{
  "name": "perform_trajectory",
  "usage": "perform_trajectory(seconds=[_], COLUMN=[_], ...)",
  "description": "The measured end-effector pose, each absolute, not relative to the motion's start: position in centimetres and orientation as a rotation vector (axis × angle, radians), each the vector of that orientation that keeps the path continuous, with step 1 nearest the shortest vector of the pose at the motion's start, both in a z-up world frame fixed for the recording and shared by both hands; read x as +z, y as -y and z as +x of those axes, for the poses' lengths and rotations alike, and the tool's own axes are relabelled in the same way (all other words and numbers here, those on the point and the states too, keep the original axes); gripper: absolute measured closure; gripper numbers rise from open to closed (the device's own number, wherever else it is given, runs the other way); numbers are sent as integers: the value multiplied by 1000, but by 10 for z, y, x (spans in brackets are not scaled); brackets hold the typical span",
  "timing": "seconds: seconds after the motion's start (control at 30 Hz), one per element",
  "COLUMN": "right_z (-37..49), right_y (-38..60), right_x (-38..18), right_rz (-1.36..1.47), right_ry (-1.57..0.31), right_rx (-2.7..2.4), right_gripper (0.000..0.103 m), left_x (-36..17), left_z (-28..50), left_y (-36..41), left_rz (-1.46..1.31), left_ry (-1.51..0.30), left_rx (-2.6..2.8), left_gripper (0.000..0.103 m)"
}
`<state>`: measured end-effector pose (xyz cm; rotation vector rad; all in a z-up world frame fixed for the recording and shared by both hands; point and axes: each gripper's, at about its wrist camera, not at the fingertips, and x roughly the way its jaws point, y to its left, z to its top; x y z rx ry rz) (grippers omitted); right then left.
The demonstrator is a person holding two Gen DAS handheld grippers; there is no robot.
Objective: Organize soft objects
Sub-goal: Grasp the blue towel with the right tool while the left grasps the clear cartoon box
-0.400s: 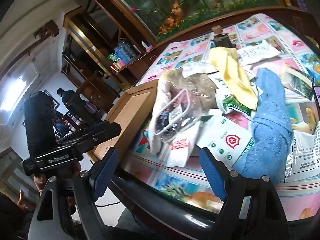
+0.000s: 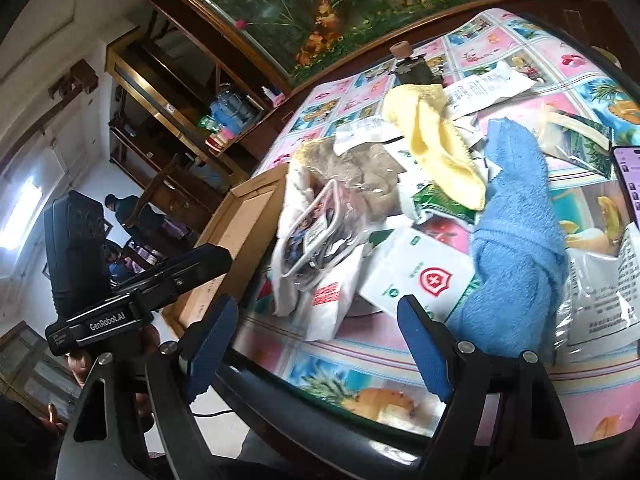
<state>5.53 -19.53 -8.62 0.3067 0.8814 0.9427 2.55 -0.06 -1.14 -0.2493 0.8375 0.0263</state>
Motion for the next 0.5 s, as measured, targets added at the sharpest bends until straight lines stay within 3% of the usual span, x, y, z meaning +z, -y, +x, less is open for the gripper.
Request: perform_trajectory(seconds=[0.5], right_z=[91], right_y=[213], right_x=[-88], right_rz=[408], right_ry=[-871], right_rx=[894], right_gripper=[25], left_x=[-19], left_z=[53], left_y=[-10], left_rz=[-174], left_ry=[-847], left_rx=[8], left_gripper=[18])
